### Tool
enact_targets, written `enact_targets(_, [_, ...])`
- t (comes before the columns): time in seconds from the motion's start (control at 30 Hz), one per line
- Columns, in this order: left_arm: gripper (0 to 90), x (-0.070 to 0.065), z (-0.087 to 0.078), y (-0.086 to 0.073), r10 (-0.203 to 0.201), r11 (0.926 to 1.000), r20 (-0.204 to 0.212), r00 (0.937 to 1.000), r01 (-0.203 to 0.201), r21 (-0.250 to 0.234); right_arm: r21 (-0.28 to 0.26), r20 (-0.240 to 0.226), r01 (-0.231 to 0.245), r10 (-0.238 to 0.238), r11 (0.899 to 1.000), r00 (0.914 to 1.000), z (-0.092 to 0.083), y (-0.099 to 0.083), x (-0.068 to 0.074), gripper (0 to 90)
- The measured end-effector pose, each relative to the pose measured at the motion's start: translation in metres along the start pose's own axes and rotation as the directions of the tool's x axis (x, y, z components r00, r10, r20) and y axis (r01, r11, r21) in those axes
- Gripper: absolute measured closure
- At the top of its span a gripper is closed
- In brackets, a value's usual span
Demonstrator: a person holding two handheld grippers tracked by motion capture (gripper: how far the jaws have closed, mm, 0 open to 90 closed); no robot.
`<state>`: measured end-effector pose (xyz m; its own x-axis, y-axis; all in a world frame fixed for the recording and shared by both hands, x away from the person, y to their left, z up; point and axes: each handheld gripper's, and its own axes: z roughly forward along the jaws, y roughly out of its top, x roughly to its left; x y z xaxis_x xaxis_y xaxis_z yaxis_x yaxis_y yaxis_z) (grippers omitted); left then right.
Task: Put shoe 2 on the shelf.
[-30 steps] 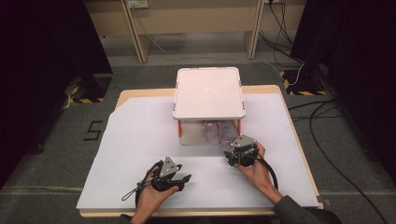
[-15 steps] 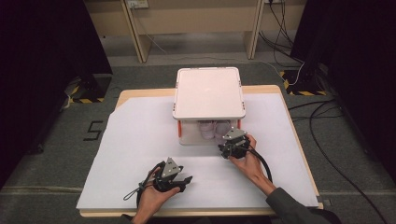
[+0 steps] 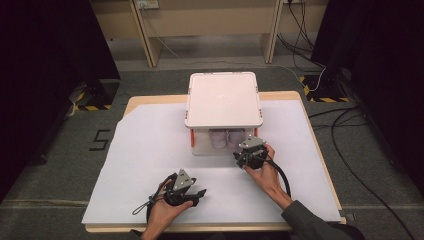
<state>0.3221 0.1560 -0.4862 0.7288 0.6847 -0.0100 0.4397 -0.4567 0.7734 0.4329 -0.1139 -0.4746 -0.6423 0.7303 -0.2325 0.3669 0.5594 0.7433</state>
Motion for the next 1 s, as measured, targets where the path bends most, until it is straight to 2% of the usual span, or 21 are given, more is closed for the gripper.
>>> enact_targets(0.17, [44.7,-0.001,0.002,0.0,0.005,1.0,0.003,1.0,-0.005,0.004,-0.008,0.019,0.026,-0.026,1.0,0.9995,0.002,0.002,0.001,39.8])
enact_targets(0.2, [44.7,-0.002,0.002,0.0,0.003,1.0,0.003,1.0,-0.003,0.0,-0.011,0.035,0.009,-0.008,1.0,0.9994,0.005,0.002,0.002,40.5])
enact_targets(0.3, [44.7,-0.002,0.002,0.0,0.004,1.0,0.003,1.0,-0.004,0.003,-0.02,0.058,0.012,-0.011,1.0,0.9982,0.008,0.004,0.001,41.1])
enact_targets(0.47, [44.7,-0.002,0.003,0.0,0.004,1.0,0.006,1.0,-0.004,0.006,-0.015,0.093,-0.01,0.012,1.0,0.9956,0.017,0.008,-0.001,41.0])
enact_targets(0.67, [44.1,-0.001,0.001,0.0,0.003,1.0,0.0,1.0,-0.003,0.001,-0.016,0.091,-0.019,0.02,1.0,0.9956,0.015,0.008,-0.002,41.0])
enact_targets(0.73, [42.6,-0.001,0.0,-0.001,-0.004,1.0,-0.006,1.0,0.004,-0.004,-0.028,0.076,-0.032,0.034,0.999,0.9965,0.012,0.007,-0.003,40.0])
enact_targets(0.8, [39.2,0.001,-0.002,-0.001,-0.013,0.9999,-0.019,0.9997,0.012,-0.012,-0.052,0.041,-0.06,0.062,0.997,0.9972,0.001,0.006,-0.004,37.5])
enact_targets(0.83, [38.0,0.001,-0.002,-0.001,-0.013,0.9999,-0.019,0.9997,0.012,-0.012,-0.052,0.041,-0.06,0.062,0.997,0.9972,0.001,0.006,-0.004,37.5])
enact_targets(0.87, [36.5,0.002,-0.003,-0.002,-0.015,0.9998,-0.024,0.9996,0.015,-0.012,-0.07,0.004,-0.071,0.071,0.995,0.9974,-0.008,0.004,-0.004,35.5])
enact_targets(0.9, [36.5,0.003,-0.004,-0.002,-0.024,0.9996,-0.029,0.9993,0.023,-0.018,-0.07,0.004,-0.071,0.071,0.995,0.9974,-0.008,0.004,-0.004,35.5])
enact_targets(0.97, [32.3,0.004,-0.007,-0.003,-0.037,0.9989,-0.038,0.9986,0.036,-0.03,-0.085,-0.05,-0.107,0.103,0.991,0.9935,-0.023,0.0,-0.003,34.2])
enact_targets(1.0, [30.8,0.006,-0.011,-0.006,-0.05,0.9982,-0.047,0.9976,0.048,-0.037,-0.091,-0.062,-0.117,0.112,0.989,0.9918,-0.028,-0.003,-0.004,33.9])
